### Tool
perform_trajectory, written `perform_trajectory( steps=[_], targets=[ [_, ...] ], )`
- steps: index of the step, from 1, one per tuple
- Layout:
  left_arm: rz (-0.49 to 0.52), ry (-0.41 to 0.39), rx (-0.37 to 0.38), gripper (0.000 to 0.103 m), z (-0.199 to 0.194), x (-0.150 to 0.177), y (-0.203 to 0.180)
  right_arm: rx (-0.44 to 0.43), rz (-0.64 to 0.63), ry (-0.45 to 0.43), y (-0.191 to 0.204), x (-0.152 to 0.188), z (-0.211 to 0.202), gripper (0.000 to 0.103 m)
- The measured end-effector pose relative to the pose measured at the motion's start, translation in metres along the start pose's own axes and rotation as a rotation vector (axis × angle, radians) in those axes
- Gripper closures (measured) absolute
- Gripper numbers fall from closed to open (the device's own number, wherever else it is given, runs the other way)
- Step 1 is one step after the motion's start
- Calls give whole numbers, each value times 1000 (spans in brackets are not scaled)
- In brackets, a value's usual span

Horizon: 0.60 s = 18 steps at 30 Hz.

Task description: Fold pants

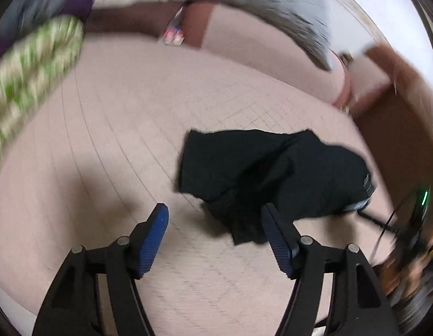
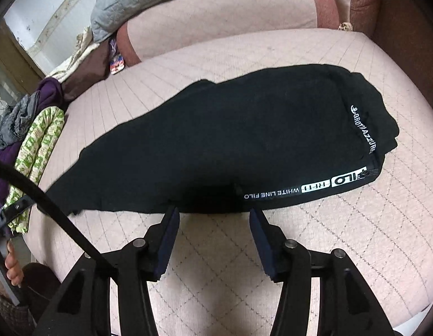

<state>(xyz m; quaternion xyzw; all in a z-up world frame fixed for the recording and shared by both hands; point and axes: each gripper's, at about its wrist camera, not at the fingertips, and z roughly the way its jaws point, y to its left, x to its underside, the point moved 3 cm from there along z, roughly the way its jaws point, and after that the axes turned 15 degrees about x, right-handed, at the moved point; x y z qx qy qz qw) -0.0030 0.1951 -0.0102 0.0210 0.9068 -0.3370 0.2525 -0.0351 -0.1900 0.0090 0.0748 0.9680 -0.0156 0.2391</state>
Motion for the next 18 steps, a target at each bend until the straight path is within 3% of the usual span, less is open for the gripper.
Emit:
perform_trajectory(
  steps=[2,4,10,11,12,13,15,18],
  targets=[
    [-138,19,66,35,13,-4,16,-9,15,-16,-4,1,0,46],
    [-221,45,73,35,26,-1,24,-9,30,-31,-12,7,0,46],
    [-288,145,100,35,59,23,14,-12,69,-19,-27,11,13,46],
    [-279,150,97,37,65,25,8,-22,79,-13,-28,10,16,46],
    [-257,146,85,56,70,25,2,-30,86,-9,-28,9,18,46],
    [-238,153,80,81,74,24,-2,-36,84,-8,-25,9,20,46],
    [-135,179,53,90,82,18,-21,-25,56,-24,-18,8,19,46],
    [65,124,-6,92,76,2,-60,16,3,-60,-9,8,16,46]
  ],
)
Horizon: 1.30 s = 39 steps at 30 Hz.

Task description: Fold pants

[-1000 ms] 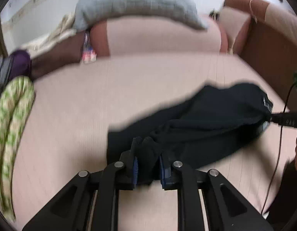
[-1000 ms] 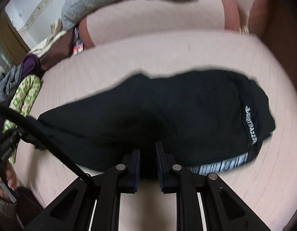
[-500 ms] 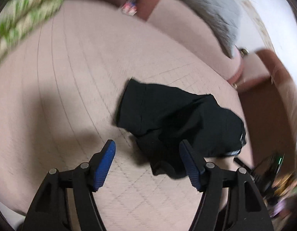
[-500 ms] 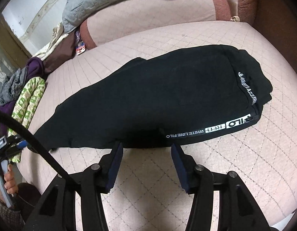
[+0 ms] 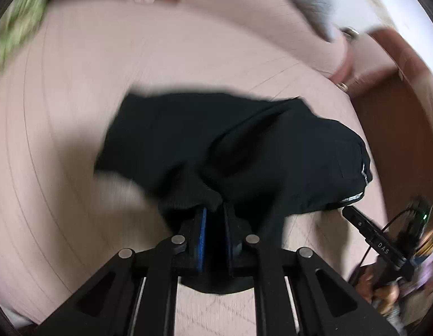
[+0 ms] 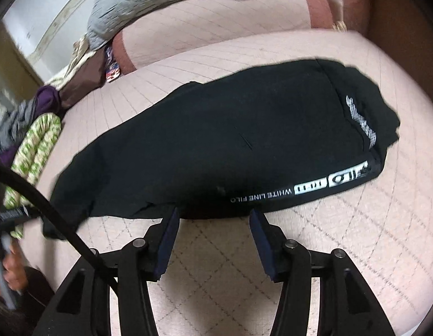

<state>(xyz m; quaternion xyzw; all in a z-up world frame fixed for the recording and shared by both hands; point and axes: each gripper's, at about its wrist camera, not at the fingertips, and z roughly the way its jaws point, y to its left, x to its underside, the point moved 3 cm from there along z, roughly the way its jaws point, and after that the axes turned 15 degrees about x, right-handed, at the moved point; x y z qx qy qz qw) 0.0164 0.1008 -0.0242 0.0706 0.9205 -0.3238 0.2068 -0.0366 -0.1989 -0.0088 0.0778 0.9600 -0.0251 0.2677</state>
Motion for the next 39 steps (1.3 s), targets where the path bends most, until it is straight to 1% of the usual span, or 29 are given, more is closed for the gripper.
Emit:
perform_trajectory(
  steps=[1,2,4,5,7,9,11,12,13,15,16,17,18,20,22,24,26,28,29,31,34,35,36,37,38,39],
  targets=[
    [39,-18,-12,93,-4,-4,-9,13,-18,-14,3,0,-2,46],
    [100,-47,-27,93,-11,-12,-23,24,-34,-25,5,-1,-3,46],
    [164,-93,-48,93,-24,-24,-40,37,-58,-39,10,-1,-3,46],
    [179,-127,-61,93,-32,-31,-44,40,-64,-41,12,-2,-3,46],
    [184,-169,-100,93,-42,-44,-43,44,-71,-42,14,-3,-1,46],
    [177,-175,-195,92,-42,-55,-27,45,-75,-39,15,-3,1,46],
    [135,-166,-305,92,-40,-62,4,44,-75,-30,16,-3,4,46],
    [111,-153,-331,92,-39,-61,21,43,-75,-26,15,-2,5,46],
    [60,-119,-357,91,-33,-58,42,41,-72,-22,15,-2,6,46],
    [-8,-74,-351,90,-24,-51,63,43,-68,-15,13,-2,9,45],
    [-52,-61,-328,90,-22,-44,73,47,-60,-13,11,-2,10,43],
    [-67,-57,-318,89,-21,-40,76,49,-54,-13,10,-2,10,42],
    [-72,-57,-316,88,-23,-36,77,50,-47,-12,9,-3,11,42],
    [-56,-73,-344,88,-28,-31,73,50,-28,-14,5,-4,11,42],
    [-33,-105,-358,88,-37,-28,65,59,-10,-18,-1,-6,12,42],
    [-7,-160,-367,87,-48,-31,55,65,8,-17,-5,-7,12,42],
    [-1,-218,-352,77,-56,-38,48,68,29,-11,-9,-7,13,42],
    [-13,-220,-325,45,-49,-46,42,71,44,-7,-11,-7,14,42],
    [-18,-207,-318,41,-42,-48,42,74,50,-7,-12,-7,14,42],
    [-21,-168,-303,40,-23,-50,44,84,63,-10,-16,-8,14,42],
    [-73,-47,-313,40,12,-39,56,109,87,-26,-27,-12,7,42],
    [-91,-36,-302,40,19,-31,60,117,113,-42,-37,-17,0,42],
    [-84,-44,-299,40,20,-26,60,131,139,-61,-47,-22,-7,42],
    [-37,-67,-322,40,21,-21,56,172,180,-94,-64,-31,-18,38],
    [-3,-70,-336,40,22,-18,53,199,200,-112,-76,-38,-23,33],
    [29,-70,-347,40,23,-14,49,239,218,-132,-91,-49,-28,33]
  ],
)
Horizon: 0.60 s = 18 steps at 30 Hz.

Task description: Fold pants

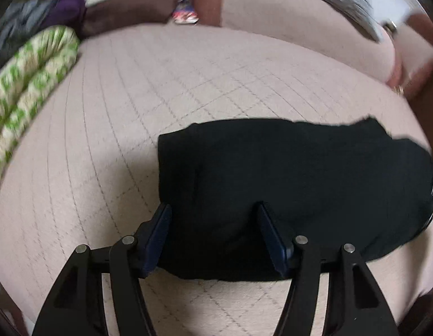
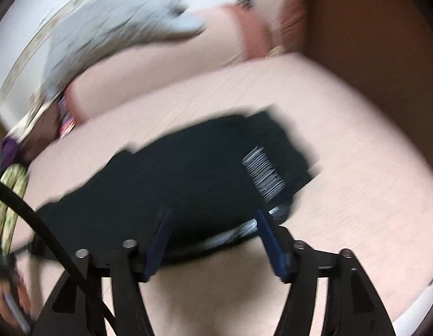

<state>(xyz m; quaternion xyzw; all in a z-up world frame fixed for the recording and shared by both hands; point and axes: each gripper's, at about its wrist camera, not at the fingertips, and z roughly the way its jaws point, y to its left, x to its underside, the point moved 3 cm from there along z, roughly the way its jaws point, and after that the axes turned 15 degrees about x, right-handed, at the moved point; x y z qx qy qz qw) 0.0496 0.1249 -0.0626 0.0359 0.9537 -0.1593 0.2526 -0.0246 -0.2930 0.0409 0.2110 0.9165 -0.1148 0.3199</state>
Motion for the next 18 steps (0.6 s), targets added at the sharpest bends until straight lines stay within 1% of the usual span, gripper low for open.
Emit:
perform_trajectory(
  steps=[1,2,3,4,6,7,8,9,12,14,16,18],
  targets=[
    [27,-11,-7,40,-1,2,-3,31,6,-3,-8,-12,2,33],
    [48,-29,-6,40,-3,4,-7,44,11,-1,-13,-22,5,33],
    [55,-48,7,40,-6,4,-8,39,18,1,-16,-32,7,33],
    [57,-73,24,40,-10,3,-10,16,20,6,-14,-43,10,33],
    [53,-120,57,40,-19,3,-14,-37,-22,34,6,-60,17,33],
    [56,-142,76,40,-24,3,-17,-74,-82,58,30,-68,25,33],
    [65,-159,91,40,-28,4,-21,-94,-124,64,47,-71,29,33],
    [77,-167,93,40,-29,5,-25,-116,-191,69,74,-74,36,33],
    [148,-177,76,40,-26,7,-41,-124,-336,85,137,-73,56,33],
    [167,-165,85,40,-23,7,-46,-107,-415,102,179,-71,76,33],
    [159,-157,115,40,-21,5,-46,-78,-439,128,204,-72,95,33],
    [157,-154,136,40,-21,4,-49,-71,-441,157,221,-72,110,33]
  ],
)
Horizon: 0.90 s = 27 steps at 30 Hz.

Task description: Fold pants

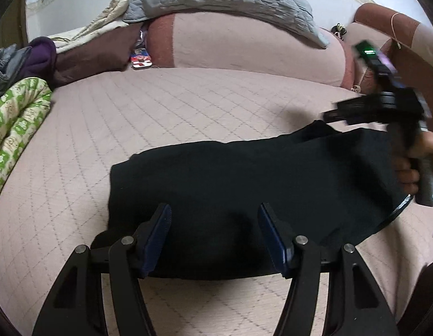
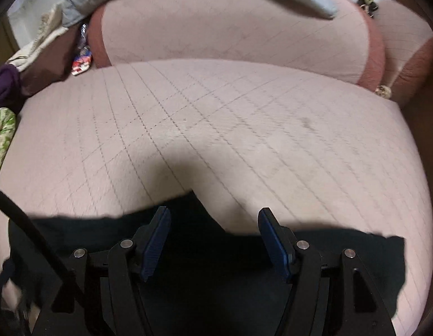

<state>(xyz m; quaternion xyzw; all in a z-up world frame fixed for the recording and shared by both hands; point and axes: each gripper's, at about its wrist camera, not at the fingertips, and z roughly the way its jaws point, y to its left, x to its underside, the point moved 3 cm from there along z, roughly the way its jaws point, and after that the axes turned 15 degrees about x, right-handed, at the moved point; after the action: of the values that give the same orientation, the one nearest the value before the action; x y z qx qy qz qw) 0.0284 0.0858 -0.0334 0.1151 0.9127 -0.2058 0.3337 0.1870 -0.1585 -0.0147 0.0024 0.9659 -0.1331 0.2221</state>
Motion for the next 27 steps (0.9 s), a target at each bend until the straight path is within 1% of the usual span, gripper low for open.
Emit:
perform_trajectory(
  steps=[2,3,4,5,6,7,8,10,12,14,15,17,21,22,23,24,25,27],
  targets=[
    [5,-5,11,40,-1,-4,-2,-6,-19,49,13,-2,16,33],
    [4,-7,16,40,-2,-5,-2,1,-36,67,18,-2,22,35],
    [3,-8,24,40,-3,-5,-3,18,-58,90,26,2,29,52],
    [0,-7,26,40,-4,-6,-3,16,-53,80,28,4,27,74],
    [-3,-6,29,40,-5,-6,-3,19,-51,71,31,3,23,82],
    [-12,-5,36,39,-6,-6,-2,53,-59,63,35,1,19,87],
    [-23,-2,42,39,-6,-6,-1,66,-62,57,36,0,19,92],
    [-53,7,62,39,-5,-6,2,78,-42,48,35,-8,19,96],
    [-89,8,85,39,-5,-6,7,80,1,43,30,-17,22,96],
    [-101,2,75,39,-4,-7,10,85,25,51,30,-32,29,97],
    [-102,2,67,39,-3,-8,10,90,29,54,32,-36,33,103],
    [-105,5,61,39,-1,-9,11,118,28,28,33,-43,36,102],
    [-98,7,58,39,-1,-10,11,64,107,-23,22,-60,24,102],
    [-99,10,60,39,-1,-10,10,48,100,-40,19,-62,14,97],
    [-104,13,65,39,-1,-10,10,40,82,-35,20,-61,9,73],
    [-107,15,68,39,-2,-10,10,30,58,-21,21,-59,5,58],
    [-111,16,74,39,-3,-10,10,17,34,-14,23,-55,-1,46],
    [-125,17,92,39,-5,-10,11,18,-31,2,27,-40,-8,46]
  ],
)
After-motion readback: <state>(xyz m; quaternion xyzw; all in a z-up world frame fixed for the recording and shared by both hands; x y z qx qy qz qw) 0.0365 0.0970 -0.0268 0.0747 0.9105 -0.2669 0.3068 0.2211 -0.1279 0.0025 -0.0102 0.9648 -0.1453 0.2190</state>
